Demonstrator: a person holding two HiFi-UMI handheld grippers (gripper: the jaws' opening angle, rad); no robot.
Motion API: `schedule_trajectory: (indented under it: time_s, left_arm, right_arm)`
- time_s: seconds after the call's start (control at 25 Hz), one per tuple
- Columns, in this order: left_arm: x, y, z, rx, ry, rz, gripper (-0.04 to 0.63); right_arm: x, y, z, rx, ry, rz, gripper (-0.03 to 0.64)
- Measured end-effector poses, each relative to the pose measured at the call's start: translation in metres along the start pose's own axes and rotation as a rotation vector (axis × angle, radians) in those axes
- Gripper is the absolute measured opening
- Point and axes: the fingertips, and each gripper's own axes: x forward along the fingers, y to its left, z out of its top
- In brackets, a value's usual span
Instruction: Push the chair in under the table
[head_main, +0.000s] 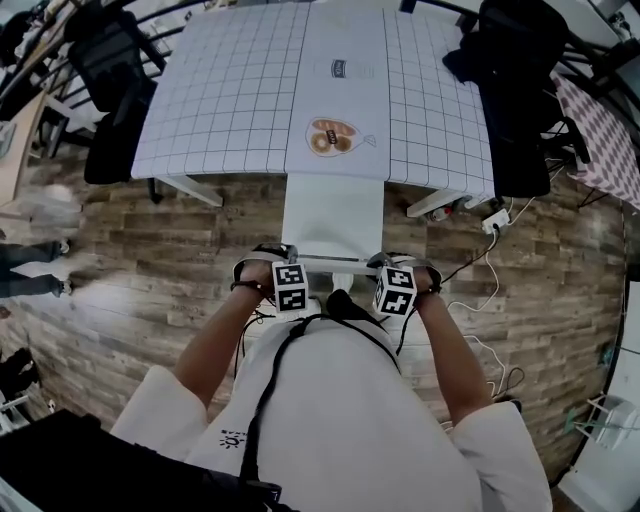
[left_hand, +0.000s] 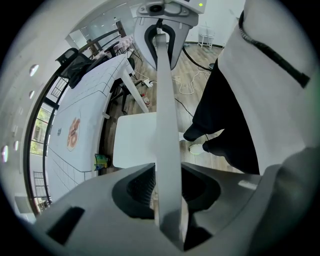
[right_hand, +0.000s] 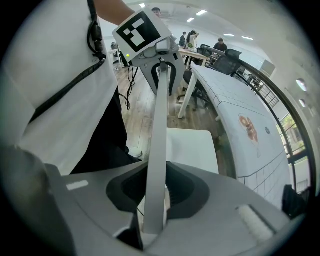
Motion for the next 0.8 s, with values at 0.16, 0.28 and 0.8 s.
schedule_trajectory:
  time_s: [0.16, 0.28, 0.8]
  left_arm:
    - [0.001, 0.016, 0.002, -0.008, 0.000, -0.002, 0.130]
    - [0.002, 0.031, 0.004, -0.014, -0.001, 0.000, 0.133]
    - [0.010, 0.084, 0.015, -0.042, 0.001, 0.011, 0.138]
  right_arm:
    - [-0.001, -0.016, -0.003, -0.009, -0.005, 0.001, 0.086]
    - [-0.002, -0.031, -0.005, -0.015, -0.005, 0.000, 0.086]
    - [-0.004, -0.088, -0.021, -0.049, -0.010, 0.006, 0.087]
